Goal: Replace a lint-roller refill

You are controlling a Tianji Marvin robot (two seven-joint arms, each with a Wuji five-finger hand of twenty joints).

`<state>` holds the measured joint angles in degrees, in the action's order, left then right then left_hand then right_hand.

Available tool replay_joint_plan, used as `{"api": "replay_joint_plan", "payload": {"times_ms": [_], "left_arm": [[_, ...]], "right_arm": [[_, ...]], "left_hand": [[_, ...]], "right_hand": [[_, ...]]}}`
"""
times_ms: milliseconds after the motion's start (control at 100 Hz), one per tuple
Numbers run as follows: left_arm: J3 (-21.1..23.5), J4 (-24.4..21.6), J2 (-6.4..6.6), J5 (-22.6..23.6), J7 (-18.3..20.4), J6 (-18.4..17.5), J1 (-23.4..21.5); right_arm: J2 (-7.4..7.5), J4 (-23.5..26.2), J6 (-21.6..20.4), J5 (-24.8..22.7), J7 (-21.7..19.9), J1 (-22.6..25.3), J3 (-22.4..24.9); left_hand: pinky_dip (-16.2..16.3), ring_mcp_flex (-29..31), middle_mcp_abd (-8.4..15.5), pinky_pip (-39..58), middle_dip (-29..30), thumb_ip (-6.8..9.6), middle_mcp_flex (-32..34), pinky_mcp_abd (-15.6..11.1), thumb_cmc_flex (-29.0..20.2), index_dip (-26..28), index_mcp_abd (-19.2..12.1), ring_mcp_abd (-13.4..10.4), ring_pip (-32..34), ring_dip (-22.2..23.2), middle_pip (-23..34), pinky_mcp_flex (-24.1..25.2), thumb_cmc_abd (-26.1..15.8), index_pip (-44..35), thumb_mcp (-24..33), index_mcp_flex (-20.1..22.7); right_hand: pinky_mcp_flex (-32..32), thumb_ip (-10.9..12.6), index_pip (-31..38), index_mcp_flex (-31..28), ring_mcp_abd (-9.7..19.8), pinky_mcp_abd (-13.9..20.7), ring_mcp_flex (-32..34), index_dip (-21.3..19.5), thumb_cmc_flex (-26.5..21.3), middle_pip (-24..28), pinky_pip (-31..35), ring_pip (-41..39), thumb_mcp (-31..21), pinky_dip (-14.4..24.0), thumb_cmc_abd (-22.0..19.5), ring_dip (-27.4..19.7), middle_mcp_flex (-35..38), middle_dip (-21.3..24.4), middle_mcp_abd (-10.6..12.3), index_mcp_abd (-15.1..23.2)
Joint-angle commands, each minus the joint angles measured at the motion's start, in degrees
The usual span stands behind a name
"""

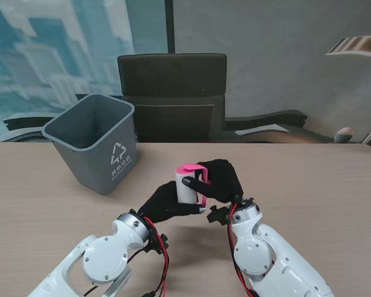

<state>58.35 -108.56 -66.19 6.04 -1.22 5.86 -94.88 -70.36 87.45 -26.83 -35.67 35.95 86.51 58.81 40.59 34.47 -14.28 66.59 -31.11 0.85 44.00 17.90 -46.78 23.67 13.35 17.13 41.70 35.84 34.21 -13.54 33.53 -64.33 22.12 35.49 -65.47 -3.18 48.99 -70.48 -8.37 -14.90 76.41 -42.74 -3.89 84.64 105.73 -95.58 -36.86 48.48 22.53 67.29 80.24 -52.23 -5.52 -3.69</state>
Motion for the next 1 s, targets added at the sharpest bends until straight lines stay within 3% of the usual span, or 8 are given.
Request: {"api": "replay_joint_plan", "payload": {"times_ms": [0, 90, 190, 420, 540, 660, 720, 990], "left_arm": [[0.2, -0.4, -0.20, 0.1, 0.6, -0.1, -0.4], [0.3, -0.4, -0.19, 0.3, 0.5, -0.3, -0.5], [0.4, -0.4, -0.17, 0.7, 0.4, -0.7, -0.6], [1.3, -0.6, -0.09, 3.5, -0.8, -2.4, -1.2], [1.5, -0.2, -0.05, 4.9, -1.2, -2.8, -1.0], [1.8, 0.3, -0.03, 6.1, -1.4, -2.8, -0.7], [1.9, 0.9, -0.01, 7.4, -1.8, -3.2, -0.5], [2.5, 4.0, 0.23, 14.1, -4.2, -7.2, -0.5]], "right_arm": [[-0.34, 0.6, 0.0, -0.1, -0.6, 0.2, 0.2], [-0.25, 0.4, -0.3, -0.3, -0.8, 0.1, 0.2], [-0.15, 0.3, -0.5, -0.7, -0.9, 0.1, 0.2], [0.03, -0.1, -0.6, -0.9, -1.2, -0.2, 0.6], [0.10, -0.1, -0.7, -1.2, -1.2, -0.1, 0.8], [0.21, 0.3, -0.8, -1.5, -1.2, 0.3, 1.4], [0.32, 0.6, -0.9, -1.7, -1.2, 0.5, 1.9], [0.91, 2.4, -1.2, -3.2, -1.5, 2.3, 4.4]], "left_hand": [[-0.8, -1.4, 2.3, 0.8, -0.2, 1.24, -0.9, -1.1, -6.7, 1.1, -4.5, -1.2, 1.8, 0.5, 0.9, 0.3, -4.9, -7.2, 7.7, 3.6], [-0.8, -1.4, 2.4, 0.8, -0.2, 1.22, -0.9, -1.1, -6.7, 1.0, -4.4, -1.2, 1.9, 0.5, 0.9, 0.3, -4.8, -7.1, 7.6, 3.7], [-0.8, -1.4, 2.4, 0.8, -0.2, 1.21, -0.9, -1.1, -6.7, 1.0, -4.5, -1.2, 1.9, 0.5, 0.9, 0.3, -4.9, -7.1, 7.6, 3.7], [-0.8, -1.4, 2.3, 0.8, -0.2, 1.16, -1.0, -1.1, -6.8, 1.1, -4.5, -1.3, 1.9, 0.5, 0.9, 0.3, -5.0, -7.0, 7.5, 3.7], [-0.8, -1.4, 2.4, 0.8, -0.2, 1.15, -1.0, -1.2, -6.8, 1.1, -4.5, -1.2, 1.9, 0.5, 0.9, 0.3, -5.0, -7.0, 7.4, 3.7], [-0.8, -1.3, 2.3, 0.8, -0.2, 1.15, -0.9, -1.2, -6.8, 1.0, -4.4, -1.2, 1.9, 0.5, 0.9, 0.3, -4.9, -7.0, 7.4, 3.8], [-0.8, -1.3, 2.3, 0.8, -0.2, 1.16, -0.9, -1.2, -6.8, 1.0, -4.5, -1.2, 1.9, 0.5, 0.9, 0.3, -5.0, -7.0, 7.4, 3.8], [-0.8, -1.3, 2.3, 0.8, -0.2, 0.94, -0.8, -1.1, -7.0, 0.9, -4.4, -1.2, 2.0, 0.5, 0.9, 0.3, -5.1, -6.9, 7.1, 3.8]], "right_hand": [[-5.5, -1.8, -0.7, -1.7, 22.7, 19.5, -0.6, 0.0, 1.2, 4.4, 14.2, -7.5, 0.8, 4.5, -2.8, 0.8, 2.9, 0.4, -1.5, -2.4], [-4.6, -1.5, -1.4, -0.9, 22.3, 18.4, -0.5, 0.1, 1.1, 1.5, 14.2, -6.6, 2.5, -2.1, -4.6, -2.9, 3.0, 1.7, -1.6, -2.3], [-3.4, -1.4, -2.9, 0.9, 17.3, 14.9, -0.7, -0.1, 1.3, -4.7, 11.9, -5.8, 3.3, -8.7, -6.1, -11.4, 3.1, 5.0, -2.6, -1.9], [-0.2, -1.1, -8.4, 7.0, 6.5, -0.8, -1.0, 0.4, 2.2, -24.0, -3.5, 9.7, 5.4, -18.3, -10.3, -23.7, 3.1, 13.3, -4.7, -1.8], [3.3, -0.8, -12.5, 11.9, 2.1, -6.3, -1.2, 0.9, 2.7, -31.5, -11.4, 23.9, 7.2, -23.7, -14.0, -31.6, -3.5, 14.9, -6.5, -1.9], [12.6, -0.1, -15.8, 16.6, -1.2, -6.9, -1.6, 0.9, 1.6, -34.8, -15.0, 39.9, 10.5, -22.6, -18.8, -39.3, -11.9, 17.2, -8.3, -1.5], [17.7, 0.4, -16.6, 17.7, -2.3, -6.9, -3.9, 0.6, 0.3, -36.3, -17.2, 46.2, 12.7, -20.6, -21.0, -39.6, -15.5, 19.0, -9.3, -0.5], [33.8, 1.6, -18.3, 21.6, -3.2, -6.9, -17.8, 0.6, -4.9, -40.4, -24.6, 53.9, 14.9, -17.8, -23.7, -39.4, -26.1, 23.1, -10.2, 1.6]]}}
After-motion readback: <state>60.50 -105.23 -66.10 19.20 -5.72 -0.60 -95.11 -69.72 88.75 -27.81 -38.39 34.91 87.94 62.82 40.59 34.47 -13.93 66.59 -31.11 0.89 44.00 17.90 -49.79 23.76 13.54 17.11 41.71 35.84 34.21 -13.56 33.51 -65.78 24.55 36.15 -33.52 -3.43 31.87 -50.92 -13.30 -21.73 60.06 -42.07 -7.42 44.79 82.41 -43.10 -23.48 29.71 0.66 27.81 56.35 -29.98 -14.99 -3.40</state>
